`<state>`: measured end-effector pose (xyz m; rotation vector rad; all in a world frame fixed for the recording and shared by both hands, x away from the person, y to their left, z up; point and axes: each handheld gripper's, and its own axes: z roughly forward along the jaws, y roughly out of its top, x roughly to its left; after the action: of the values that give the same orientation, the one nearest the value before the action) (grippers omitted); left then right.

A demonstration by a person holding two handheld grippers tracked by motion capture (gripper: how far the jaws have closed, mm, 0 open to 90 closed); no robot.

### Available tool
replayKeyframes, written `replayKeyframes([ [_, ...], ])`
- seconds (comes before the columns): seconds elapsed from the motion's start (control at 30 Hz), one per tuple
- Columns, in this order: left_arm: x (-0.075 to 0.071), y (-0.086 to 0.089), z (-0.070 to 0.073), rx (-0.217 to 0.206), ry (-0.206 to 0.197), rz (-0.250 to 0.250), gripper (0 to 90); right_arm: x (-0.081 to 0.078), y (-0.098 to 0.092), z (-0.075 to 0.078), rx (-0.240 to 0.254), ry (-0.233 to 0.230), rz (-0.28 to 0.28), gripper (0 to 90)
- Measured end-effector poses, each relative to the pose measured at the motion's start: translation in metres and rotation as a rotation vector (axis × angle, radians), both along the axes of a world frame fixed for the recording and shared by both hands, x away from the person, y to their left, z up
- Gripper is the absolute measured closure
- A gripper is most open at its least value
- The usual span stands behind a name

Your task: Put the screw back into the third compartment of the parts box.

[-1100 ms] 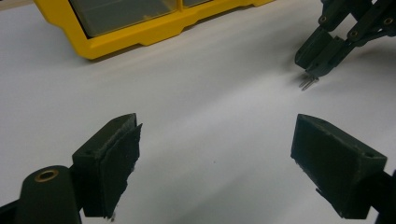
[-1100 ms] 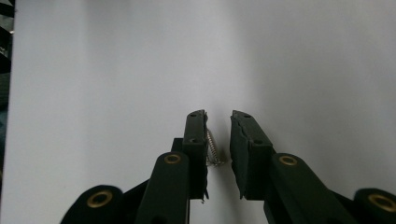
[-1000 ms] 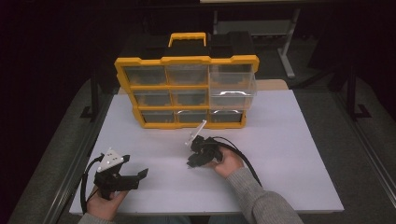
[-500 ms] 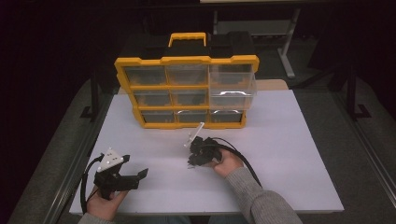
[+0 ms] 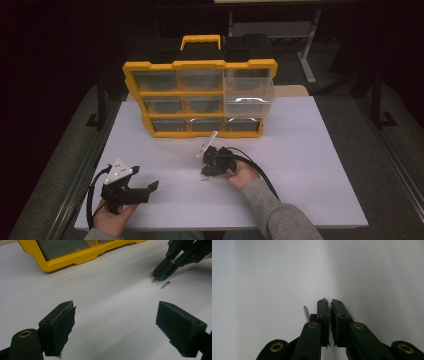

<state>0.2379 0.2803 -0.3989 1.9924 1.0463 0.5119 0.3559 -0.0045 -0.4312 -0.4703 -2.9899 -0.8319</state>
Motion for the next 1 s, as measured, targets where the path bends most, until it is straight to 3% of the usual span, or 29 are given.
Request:
replayKeyframes([
  [0.13, 0.000, 0.001, 0.000, 0.003, -0.004, -0.002, 14.8, 0.006, -0.002, -0.002, 0.040, -0.022, 0.035, 84.4],
  [0.27, 0.000, 0.002, 0.001, 0.014, -0.001, -0.007, 14.8, 0.003, -0.002, 0.000, 0.030, 0.020, 0.014, 84.4],
  [0.37, 0.000, 0.001, 0.001, 0.007, -0.006, -0.004, 14.8, 0.001, -0.002, 0.003, 0.026, 0.028, 0.010, 84.5],
  [0.53, 0.000, 0.001, 0.001, 0.006, -0.009, -0.005, 14.8, -0.001, -0.003, 0.009, 0.067, 0.016, 0.041, 84.4],
  [0.77, 0.000, 0.000, 0.001, -0.005, -0.003, 0.004, 14.8, -0.008, -0.007, 0.025, 0.096, 0.019, 0.061, 84.4],
  [0.9, 0.000, 0.000, 0.001, 0.001, -0.006, 0.002, 14.8, -0.014, -0.011, 0.042, 0.120, 0.033, 0.061, 84.5],
  [1.0, 0.000, 0.000, 0.000, -0.010, -0.005, 0.006, 14.8, -0.019, -0.011, 0.055, 0.130, 0.015, 0.083, 84.5],
])
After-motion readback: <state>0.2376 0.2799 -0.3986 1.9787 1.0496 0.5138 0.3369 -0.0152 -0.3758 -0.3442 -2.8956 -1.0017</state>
